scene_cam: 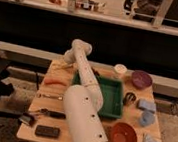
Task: Place banana in purple bowl
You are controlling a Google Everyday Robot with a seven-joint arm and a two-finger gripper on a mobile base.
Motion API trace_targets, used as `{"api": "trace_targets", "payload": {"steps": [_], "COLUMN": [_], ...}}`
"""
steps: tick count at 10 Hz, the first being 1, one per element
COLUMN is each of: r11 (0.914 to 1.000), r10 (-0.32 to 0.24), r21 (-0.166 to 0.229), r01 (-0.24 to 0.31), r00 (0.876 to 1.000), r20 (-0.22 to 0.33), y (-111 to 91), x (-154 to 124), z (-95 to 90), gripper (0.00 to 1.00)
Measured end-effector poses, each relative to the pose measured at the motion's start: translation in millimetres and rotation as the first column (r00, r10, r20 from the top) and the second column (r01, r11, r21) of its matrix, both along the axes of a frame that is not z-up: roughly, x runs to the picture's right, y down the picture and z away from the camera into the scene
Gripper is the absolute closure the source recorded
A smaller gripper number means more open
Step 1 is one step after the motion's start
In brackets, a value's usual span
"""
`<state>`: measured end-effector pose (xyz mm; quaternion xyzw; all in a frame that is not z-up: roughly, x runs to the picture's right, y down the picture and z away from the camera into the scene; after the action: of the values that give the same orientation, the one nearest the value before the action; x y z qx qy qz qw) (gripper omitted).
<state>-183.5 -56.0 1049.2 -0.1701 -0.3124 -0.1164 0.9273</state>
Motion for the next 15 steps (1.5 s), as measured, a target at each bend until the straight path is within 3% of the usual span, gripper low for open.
{"api": "trace_targets", "payload": {"steps": [3, 8, 12, 15], "r11": [1.0, 0.9985, 0.9929, 0.9847], "r10": [0.0, 0.013, 0.04, 0.111], "r21": [-0.001, 0.052, 0.109, 0.132], "r01": [0.0, -0.017, -0.047, -0.114], "r00": [1.0, 0.997, 0.997, 0.993], "r20": [0.026, 0.077, 0.066, 0.03], "y": [-9.9, -47.5, -61.4, -67.6], "x": [10.6, 43.9, 68.0, 114.7], "z": [-16.0, -89.1, -133.1, -161.7], "gripper": [0.96, 0.96, 0.96, 0.96]}}
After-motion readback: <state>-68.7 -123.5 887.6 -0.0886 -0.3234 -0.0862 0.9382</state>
